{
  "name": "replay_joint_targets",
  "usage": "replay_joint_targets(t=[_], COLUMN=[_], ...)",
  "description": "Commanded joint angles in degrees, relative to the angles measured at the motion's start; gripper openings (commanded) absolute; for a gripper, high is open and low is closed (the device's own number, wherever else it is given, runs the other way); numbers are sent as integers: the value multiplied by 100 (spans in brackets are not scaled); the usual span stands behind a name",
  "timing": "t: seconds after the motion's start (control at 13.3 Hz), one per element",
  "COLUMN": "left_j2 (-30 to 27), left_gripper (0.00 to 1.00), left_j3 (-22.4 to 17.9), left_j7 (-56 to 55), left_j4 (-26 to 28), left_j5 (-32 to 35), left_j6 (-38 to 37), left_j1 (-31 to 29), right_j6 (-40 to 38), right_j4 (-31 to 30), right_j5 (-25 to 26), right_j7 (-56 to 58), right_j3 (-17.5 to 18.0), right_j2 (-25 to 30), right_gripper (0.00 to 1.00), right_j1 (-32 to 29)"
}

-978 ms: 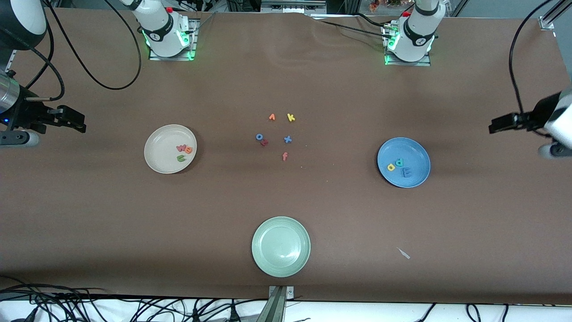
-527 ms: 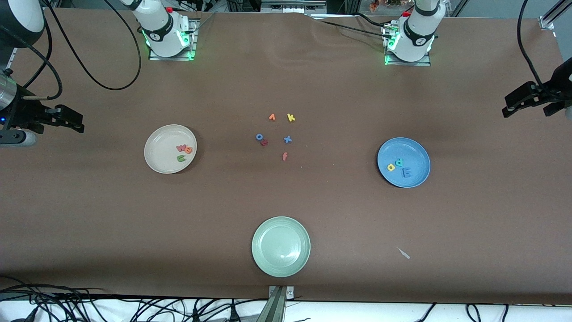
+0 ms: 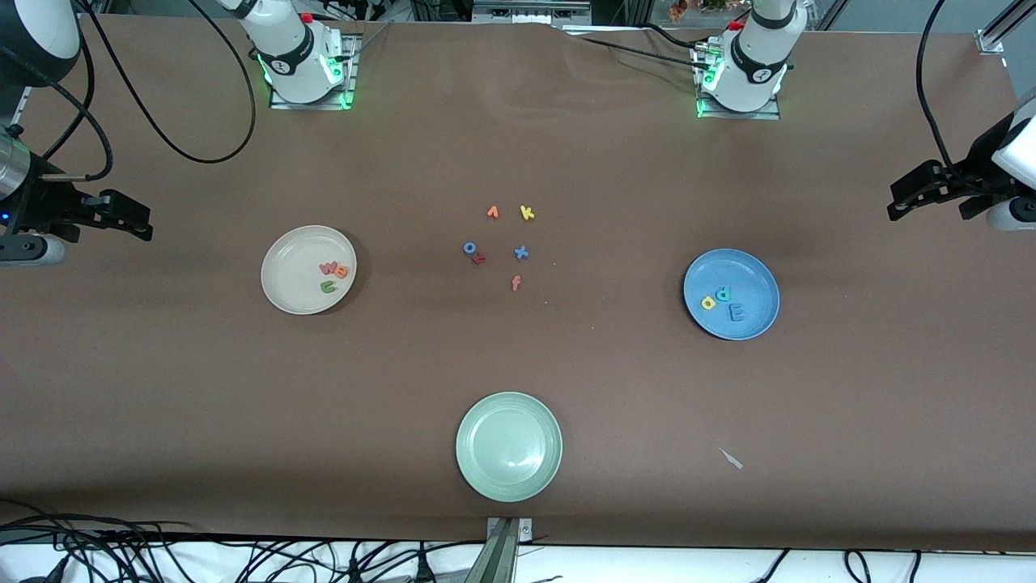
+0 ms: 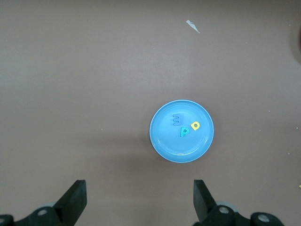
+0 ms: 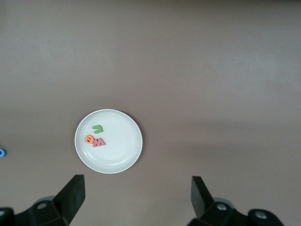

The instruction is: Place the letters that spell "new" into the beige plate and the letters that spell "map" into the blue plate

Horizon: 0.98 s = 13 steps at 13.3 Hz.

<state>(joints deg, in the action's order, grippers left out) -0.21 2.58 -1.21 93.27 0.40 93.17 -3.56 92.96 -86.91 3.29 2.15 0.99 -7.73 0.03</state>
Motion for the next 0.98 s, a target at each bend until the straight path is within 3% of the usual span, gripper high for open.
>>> replay_joint_targets(t=[0.0,0.9], left_j2=[-137,-93], left_gripper=[100,100], left_j3=[-21,-21], left_j7=[95,104], left_j4=[130,113], left_j5=[-31,-23], left_j6=[17,35], left_j1=[14,-30], right_j6=[-68,-77], right_j4=[148,149], right_j5=[48,119], right_j7=[-48,-13], right_j3=[6,6], right_j2=[-53,-62], right_gripper=[100,100], right_j1=[-12,41])
